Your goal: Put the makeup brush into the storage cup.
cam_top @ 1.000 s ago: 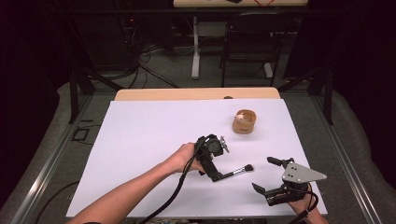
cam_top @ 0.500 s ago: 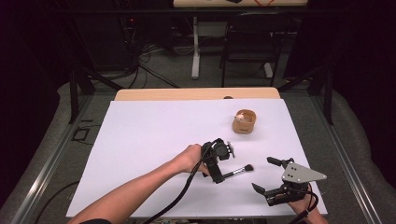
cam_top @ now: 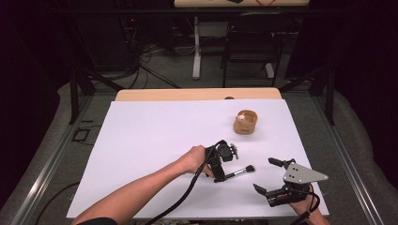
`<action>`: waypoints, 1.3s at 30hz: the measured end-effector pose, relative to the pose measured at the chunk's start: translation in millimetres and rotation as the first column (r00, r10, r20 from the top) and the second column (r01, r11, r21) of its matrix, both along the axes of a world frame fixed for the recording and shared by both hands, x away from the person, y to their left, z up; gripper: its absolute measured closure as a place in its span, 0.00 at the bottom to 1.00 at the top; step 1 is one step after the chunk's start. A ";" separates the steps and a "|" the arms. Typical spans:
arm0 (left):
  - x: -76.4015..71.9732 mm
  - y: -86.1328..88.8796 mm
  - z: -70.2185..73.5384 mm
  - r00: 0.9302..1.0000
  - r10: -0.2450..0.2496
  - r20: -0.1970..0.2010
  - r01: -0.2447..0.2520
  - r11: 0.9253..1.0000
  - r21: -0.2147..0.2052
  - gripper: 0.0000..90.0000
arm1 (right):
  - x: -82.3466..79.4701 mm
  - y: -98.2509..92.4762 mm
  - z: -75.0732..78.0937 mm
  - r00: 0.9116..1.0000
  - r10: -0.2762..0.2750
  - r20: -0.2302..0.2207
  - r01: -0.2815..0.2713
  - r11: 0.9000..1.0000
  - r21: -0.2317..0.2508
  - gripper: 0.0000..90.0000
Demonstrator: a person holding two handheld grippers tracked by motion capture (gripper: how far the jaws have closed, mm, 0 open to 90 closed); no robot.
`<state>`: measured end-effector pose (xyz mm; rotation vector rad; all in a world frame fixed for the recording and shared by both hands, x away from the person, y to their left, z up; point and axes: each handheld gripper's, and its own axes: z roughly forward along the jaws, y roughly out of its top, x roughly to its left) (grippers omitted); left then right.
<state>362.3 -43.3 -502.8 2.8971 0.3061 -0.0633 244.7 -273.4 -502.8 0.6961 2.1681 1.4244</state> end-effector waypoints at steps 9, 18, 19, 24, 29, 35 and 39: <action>0.2 0.3 -10.5 1.000 0.013 -0.029 -0.013 1.000 0.006 0.58 | -0.1 -0.1 0.0 1.000 -0.002 0.003 0.002 1.000 0.000 0.03; 0.1 1.5 -18.0 0.997 0.022 -0.067 -0.022 1.000 0.008 0.70 | -0.5 0.1 0.2 1.000 -0.004 0.002 0.004 1.000 -0.002 0.03; -0.4 1.7 -19.1 0.998 0.030 -0.059 -0.030 1.000 0.004 0.70 | -0.5 0.1 0.1 1.000 -0.005 0.003 0.005 1.000 0.000 0.03; 0.0 2.6 -20.7 0.997 0.034 -0.066 -0.034 0.999 0.004 0.75 | -0.6 0.1 0.2 1.000 -0.006 0.001 0.006 1.000 -0.002 0.03; -0.9 2.9 -21.4 0.998 0.041 -0.056 -0.041 0.999 0.000 0.78 | -0.4 0.0 0.2 1.000 -0.006 -0.001 0.006 1.000 -0.004 0.03; -2.0 2.6 -21.6 0.998 0.055 -0.025 -0.054 0.998 0.013 0.85 | -0.5 0.0 0.3 1.000 -0.006 -0.001 0.006 1.000 -0.005 0.04; -4.6 2.6 -21.9 0.999 0.052 -0.001 -0.052 0.999 0.014 0.87 | -0.4 -0.1 0.2 1.000 -0.006 0.001 0.006 1.000 -0.002 0.04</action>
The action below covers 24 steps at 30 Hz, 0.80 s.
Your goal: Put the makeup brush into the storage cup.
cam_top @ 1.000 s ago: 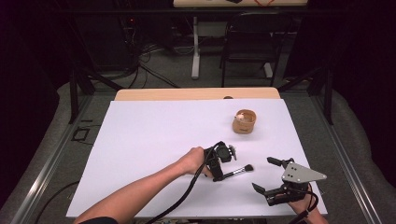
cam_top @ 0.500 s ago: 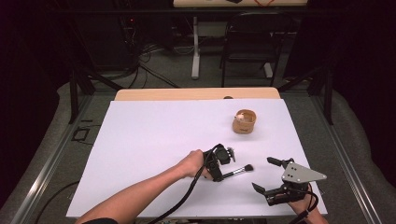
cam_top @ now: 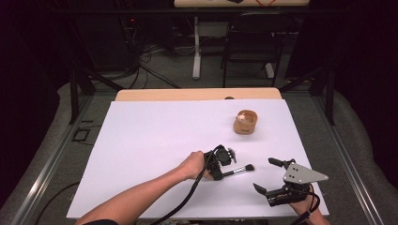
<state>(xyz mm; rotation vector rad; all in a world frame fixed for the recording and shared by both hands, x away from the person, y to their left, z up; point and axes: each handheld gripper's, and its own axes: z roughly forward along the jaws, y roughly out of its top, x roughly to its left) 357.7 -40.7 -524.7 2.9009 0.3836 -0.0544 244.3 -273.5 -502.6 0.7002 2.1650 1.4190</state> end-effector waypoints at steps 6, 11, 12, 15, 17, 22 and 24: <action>-5.7 0.4 0.0 0.999 -0.004 0.039 0.005 1.000 -0.003 0.87 | 0.3 0.0 0.0 1.000 -0.001 -0.004 0.001 1.000 -0.002 0.04; -6.9 3.4 0.3 0.999 -0.016 0.042 0.017 0.999 -0.028 0.88 | 0.2 -0.2 0.0 1.000 -0.004 -0.005 0.004 1.000 -0.003 0.04; -7.4 4.0 -0.2 0.999 -0.015 0.051 0.016 0.999 -0.034 0.88 | 0.2 -0.2 -0.1 1.000 -0.004 -0.007 0.004 1.000 -0.002 0.04; -7.2 7.3 1.9 0.999 -0.014 0.036 0.016 0.998 -0.053 0.88 | 0.2 -0.1 0.0 1.000 -0.002 -0.005 0.002 1.000 -0.003 0.04; -7.8 10.2 4.1 0.999 -0.005 0.036 0.008 0.997 -0.077 0.88 | 0.0 -0.2 0.0 1.000 -0.004 -0.007 0.004 1.000 -0.002 0.04; -10.0 18.9 9.6 0.998 0.021 0.053 -0.012 0.987 -0.162 0.88 | -0.1 -0.4 0.1 1.000 -0.006 -0.004 0.006 1.000 -0.003 0.04; -11.2 22.0 10.4 0.998 0.027 0.057 -0.015 0.981 -0.194 0.88 | -0.3 -0.5 0.2 1.000 -0.006 -0.005 0.006 1.000 -0.003 0.04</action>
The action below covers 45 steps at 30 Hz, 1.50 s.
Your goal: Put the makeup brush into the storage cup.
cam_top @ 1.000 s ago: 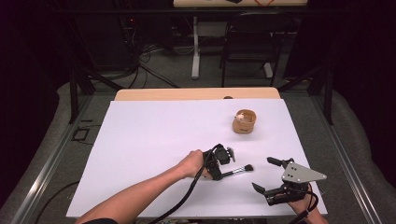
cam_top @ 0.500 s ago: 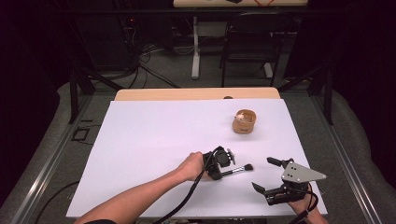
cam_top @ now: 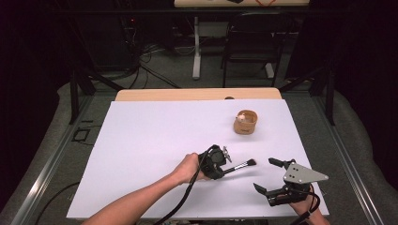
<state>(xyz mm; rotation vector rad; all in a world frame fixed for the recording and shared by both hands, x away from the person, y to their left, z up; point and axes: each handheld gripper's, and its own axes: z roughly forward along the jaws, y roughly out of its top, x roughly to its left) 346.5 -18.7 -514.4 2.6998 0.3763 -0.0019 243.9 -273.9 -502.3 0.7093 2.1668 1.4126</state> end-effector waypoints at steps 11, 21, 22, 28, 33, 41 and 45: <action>-4.0 11.4 2.6 0.999 0.029 0.034 -0.024 0.989 -0.143 0.88 | 0.2 -0.1 -0.1 1.000 -0.003 -0.002 0.003 1.000 -0.001 0.04; -7.9 40.4 3.9 0.989 0.117 0.087 -0.088 0.956 -0.280 0.88 | -0.1 -0.1 0.0 1.000 -0.001 0.005 0.001 1.000 0.004 0.04; -8.5 44.0 3.7 0.986 0.135 0.094 -0.101 0.950 -0.296 0.88 | -0.1 0.0 0.0 1.000 -0.001 0.006 0.001 1.000 0.004 0.04; -8.7 58.9 5.1 0.979 0.173 0.111 -0.124 0.927 -0.354 0.88 | 0.4 0.5 -0.2 1.000 -0.001 -0.005 0.001 1.000 0.003 0.02; -11.5 68.2 6.1 0.973 0.197 0.117 -0.134 0.904 -0.406 0.88 | 0.9 0.4 -0.4 1.000 0.002 -0.012 -0.002 1.000 0.002 0.01; -14.5 82.5 8.7 0.964 0.234 0.127 -0.144 0.860 -0.489 0.88 | 1.1 0.7 -0.8 1.000 0.007 -0.019 -0.007 1.000 0.005 0.00; -16.7 89.2 8.8 0.957 0.258 0.133 -0.154 0.840 -0.520 0.88 | 1.6 0.7 -1.1 1.000 0.012 -0.027 -0.012 1.000 0.003 0.00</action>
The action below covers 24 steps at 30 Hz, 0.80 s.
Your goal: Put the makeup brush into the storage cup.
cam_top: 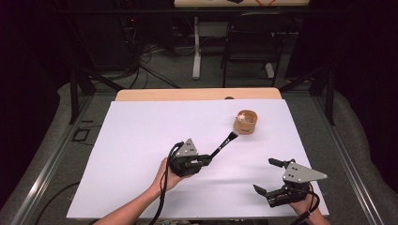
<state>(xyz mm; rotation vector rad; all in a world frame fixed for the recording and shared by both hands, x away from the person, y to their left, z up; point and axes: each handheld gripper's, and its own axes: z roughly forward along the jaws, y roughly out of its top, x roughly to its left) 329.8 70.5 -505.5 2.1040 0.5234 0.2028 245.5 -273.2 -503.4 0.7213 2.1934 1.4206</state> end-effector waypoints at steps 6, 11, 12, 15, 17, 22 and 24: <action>-2.7 7.3 -1.0 0.999 0.030 0.013 -0.029 0.998 -0.046 0.88 | -0.1 -0.1 0.0 1.000 -0.002 0.000 0.002 1.000 -0.004 0.00; -6.3 11.1 0.8 0.999 0.038 0.028 -0.035 0.995 -0.095 0.88 | 0.1 -0.2 -0.1 1.000 -0.007 -0.004 0.007 1.000 -0.006 0.00; -6.9 12.0 0.7 0.999 0.038 0.031 -0.034 0.994 -0.106 0.88 | 0.3 -0.1 -0.2 1.000 -0.009 -0.005 0.009 1.000 -0.006 0.00; -8.2 13.1 0.0 0.999 0.045 0.029 -0.041 0.991 -0.129 0.88 | 0.8 -0.1 -0.5 1.000 -0.011 -0.012 0.011 1.000 -0.009 0.00; -9.1 13.3 -0.7 0.998 0.044 0.035 -0.039 0.989 -0.142 0.88 | 0.8 -0.2 -0.4 1.000 -0.011 -0.011 0.011 1.000 -0.010 0.00; -9.2 13.9 -0.5 0.997 0.038 0.062 -0.027 0.985 -0.169 0.88 | 0.7 -0.7 -0.3 1.000 -0.008 -0.016 0.008 1.000 -0.004 0.00; -8.7 13.6 -0.9 0.997 0.040 0.064 -0.028 0.984 -0.174 0.88 | 1.0 -0.9 -0.1 1.000 -0.008 -0.012 0.008 1.000 -0.002 0.00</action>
